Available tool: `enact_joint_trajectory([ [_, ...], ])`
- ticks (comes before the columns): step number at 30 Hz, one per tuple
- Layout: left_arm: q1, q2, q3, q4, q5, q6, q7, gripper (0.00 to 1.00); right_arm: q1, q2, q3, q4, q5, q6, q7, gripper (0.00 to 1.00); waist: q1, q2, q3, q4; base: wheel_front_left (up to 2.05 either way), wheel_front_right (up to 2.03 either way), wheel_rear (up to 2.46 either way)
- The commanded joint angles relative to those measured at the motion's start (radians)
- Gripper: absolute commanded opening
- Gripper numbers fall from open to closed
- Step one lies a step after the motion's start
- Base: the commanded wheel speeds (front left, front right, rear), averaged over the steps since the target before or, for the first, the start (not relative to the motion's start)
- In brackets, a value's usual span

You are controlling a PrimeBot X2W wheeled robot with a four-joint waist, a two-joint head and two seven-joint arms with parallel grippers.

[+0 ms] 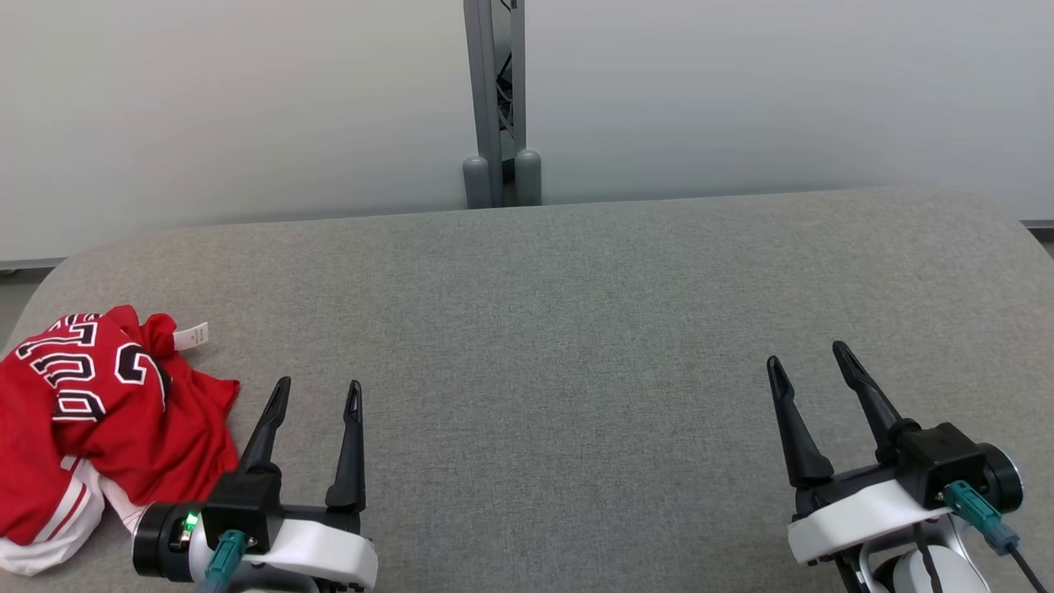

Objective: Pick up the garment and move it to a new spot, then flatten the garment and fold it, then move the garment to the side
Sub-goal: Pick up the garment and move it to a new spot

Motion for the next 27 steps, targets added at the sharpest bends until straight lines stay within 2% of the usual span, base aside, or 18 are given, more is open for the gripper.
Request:
enact_joint_trajectory([
  [1,0.007,0.005,0.002,-0.002,0.001,0.003,-0.005,1.00,-0.001,-0.008,-0.002,0.005,-0.002,0.000,-0.007,1.00,0.0000,0.0000,-0.001,0.004,0.00,0.00,0.00],
  [8,-0.003,0.005,0.003,-0.007,-0.006,0.002,-0.005,1.00,0.005,-0.007,0.016,0.006,0.001,0.000,-0.007,1.00,0.0000,0.0000,0.000,0.066,0.00,0.00,0.00],
  [27,0.010,0.005,0.009,-0.035,-0.018,0.017,-0.005,1.00,0.014,-0.007,0.046,-0.007,-0.002,0.000,-0.007,1.00,0.0000,0.0000,0.019,0.305,0.00,0.00,0.00],
])
